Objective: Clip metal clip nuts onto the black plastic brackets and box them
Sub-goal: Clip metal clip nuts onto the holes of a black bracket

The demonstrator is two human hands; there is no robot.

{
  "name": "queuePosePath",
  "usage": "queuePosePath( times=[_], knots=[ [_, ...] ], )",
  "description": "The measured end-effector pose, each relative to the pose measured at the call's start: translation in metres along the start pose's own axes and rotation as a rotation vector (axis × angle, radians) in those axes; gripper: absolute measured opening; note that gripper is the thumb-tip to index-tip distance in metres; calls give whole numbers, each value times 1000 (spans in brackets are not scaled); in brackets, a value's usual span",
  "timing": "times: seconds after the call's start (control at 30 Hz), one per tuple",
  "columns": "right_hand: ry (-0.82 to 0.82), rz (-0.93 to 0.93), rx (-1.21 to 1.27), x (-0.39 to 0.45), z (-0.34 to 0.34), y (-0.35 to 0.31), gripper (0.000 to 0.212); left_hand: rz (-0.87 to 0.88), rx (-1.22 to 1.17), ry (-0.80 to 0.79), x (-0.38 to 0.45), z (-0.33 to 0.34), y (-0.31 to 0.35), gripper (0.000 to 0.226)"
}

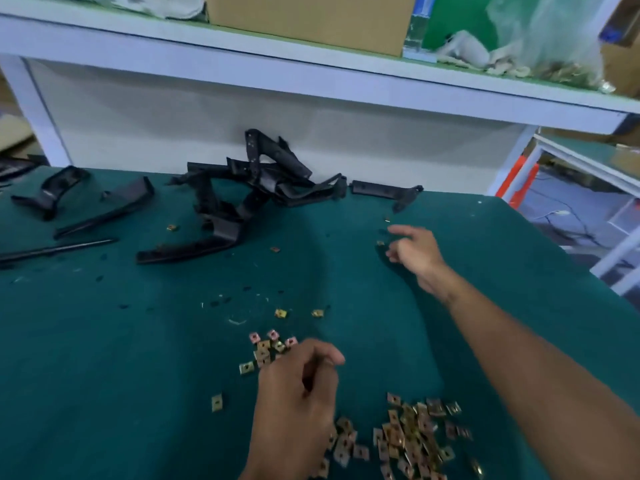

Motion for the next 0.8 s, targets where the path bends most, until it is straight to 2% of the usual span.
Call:
queuePosePath(
  times=[0.13, 0.17, 0.23, 0.37, 0.47, 0.57, 0.67, 0.8],
  knots=[
    [341, 60, 298, 72, -1, -24, 40, 39, 116, 22, 8, 8, -3, 36],
    [378, 105, 345, 88, -5, -26, 36, 50, 138, 20, 10, 8, -3, 32],
    [330, 197, 418, 119, -10, -25, 33, 58, 170, 21, 13, 8, -3, 23],
    [106, 244, 499, 152, -2, -21, 43, -12, 185, 9, 13, 8, -7, 24],
    [184, 271, 608, 157, 2, -13, 46, 3, 200, -12, 13, 8, -2, 24],
    [210, 238, 641, 144, 5, -14, 32, 32, 183, -6, 14, 8, -1, 21],
    [220, 121, 578, 122, -3, -22, 17, 8, 150, -21, 11, 8, 0, 22],
    [172, 57, 412, 86, -21, -33, 11, -4, 162, -76, 4, 11, 1, 23]
  ],
)
Point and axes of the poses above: each hand's wrist, its own x-axis towards the middle knuckle, its own z-axis out of the palm, y = z × x, the point moved 1 cm from there along x, towards the middle knuckle
